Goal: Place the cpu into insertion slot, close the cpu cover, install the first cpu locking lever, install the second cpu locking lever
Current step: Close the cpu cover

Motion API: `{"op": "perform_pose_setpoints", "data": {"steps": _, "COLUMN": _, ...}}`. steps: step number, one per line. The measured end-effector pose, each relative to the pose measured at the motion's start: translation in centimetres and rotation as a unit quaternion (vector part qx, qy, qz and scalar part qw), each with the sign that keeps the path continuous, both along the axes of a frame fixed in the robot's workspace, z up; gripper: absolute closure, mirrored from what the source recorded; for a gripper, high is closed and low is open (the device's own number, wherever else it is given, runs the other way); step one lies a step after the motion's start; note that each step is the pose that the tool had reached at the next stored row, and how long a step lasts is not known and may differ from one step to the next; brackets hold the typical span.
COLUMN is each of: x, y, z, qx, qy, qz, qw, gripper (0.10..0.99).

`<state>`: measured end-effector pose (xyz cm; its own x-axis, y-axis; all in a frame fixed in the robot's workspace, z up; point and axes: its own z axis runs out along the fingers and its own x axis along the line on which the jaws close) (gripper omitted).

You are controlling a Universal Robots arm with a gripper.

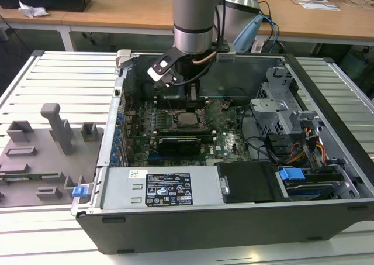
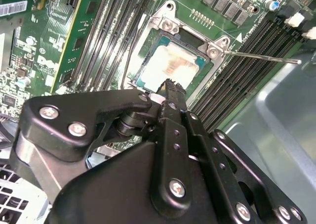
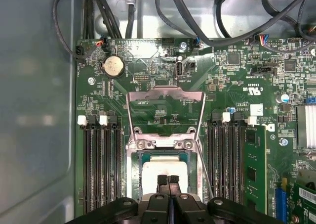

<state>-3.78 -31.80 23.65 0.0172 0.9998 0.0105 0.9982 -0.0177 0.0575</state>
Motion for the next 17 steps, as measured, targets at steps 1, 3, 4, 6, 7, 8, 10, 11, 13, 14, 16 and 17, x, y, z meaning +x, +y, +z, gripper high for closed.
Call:
{"op": "perform_pose_setpoints", "data": {"steps": 1, "x": 0.0, "y": 0.0, "z": 0.1, "qx": 0.0, "qy": 0.0001, "qz": 0.0, "qw": 1.0, "gripper": 0.98}}
{"op": "perform_pose_setpoints", "data": {"steps": 3, "x": 0.01, "y": 0.0, "z": 0.34, "qx": 0.0, "qy": 0.0002, "qz": 0.0, "qw": 1.0, "gripper": 0.98}}
{"op": "perform_pose_setpoints", "data": {"steps": 4, "x": 0.01, "y": 0.0, "z": 0.49, "qx": 0.0, "qy": 0.0002, "qz": 0.0, "qw": 1.0, "gripper": 0.98}}
{"op": "perform_pose_setpoints", "data": {"steps": 6, "x": 0.02, "y": 0.0, "z": 0.61, "qx": 0.0002, "qy": 0.0006, "qz": 0.0, "qw": 1.0, "gripper": 0.98}}
{"op": "perform_pose_setpoints", "data": {"steps": 7, "x": 0.07, "y": 0.0, "z": 0.61, "qx": 0.0002, "qy": 0.001, "qz": 0.0, "qw": 1.0, "gripper": 0.98}}
{"op": "perform_pose_setpoints", "data": {"steps": 8, "x": 0.14, "y": 0.0, "z": 0.62, "qx": 0.0001, "qy": 0.0015, "qz": 0.0, "qw": 1.0, "gripper": 0.98}}
{"op": "perform_pose_setpoints", "data": {"steps": 10, "x": 0.2, "y": 0.0, "z": 0.85, "qx": 0.0, "qy": 0.002, "qz": 0.0, "qw": 1.0, "gripper": 0.98}}
{"op": "perform_pose_setpoints", "data": {"steps": 11, "x": 0.21, "y": 0.0, "z": 1.04, "qx": 0.0, "qy": 0.002, "qz": 0.0, "qw": 1.0, "gripper": 0.98}}
{"op": "perform_pose_setpoints", "data": {"steps": 13, "x": 0.21, "y": 0.0, "z": 1.39, "qx": 0.0, "qy": 0.002, "qz": 0.0, "qw": 1.0, "gripper": 0.98}}
{"op": "perform_pose_setpoints", "data": {"steps": 14, "x": 0.21, "y": 0.0, "z": 1.4, "qx": 0.0002, "qy": 0.0019, "qz": 0.0, "qw": 1.0, "gripper": 0.98}}
{"op": "perform_pose_setpoints", "data": {"steps": 16, "x": 0.21, "y": 0.0, "z": 1.4, "qx": 0.0001, "qy": 0.0019, "qz": 0.0, "qw": 1.0, "gripper": 0.98}}
{"op": "perform_pose_setpoints", "data": {"steps": 17, "x": 0.24, "y": 0.0, "z": 1.41, "qx": 0.0001, "qy": 0.002, "qz": 0.0, "qw": 1.0, "gripper": 0.98}}
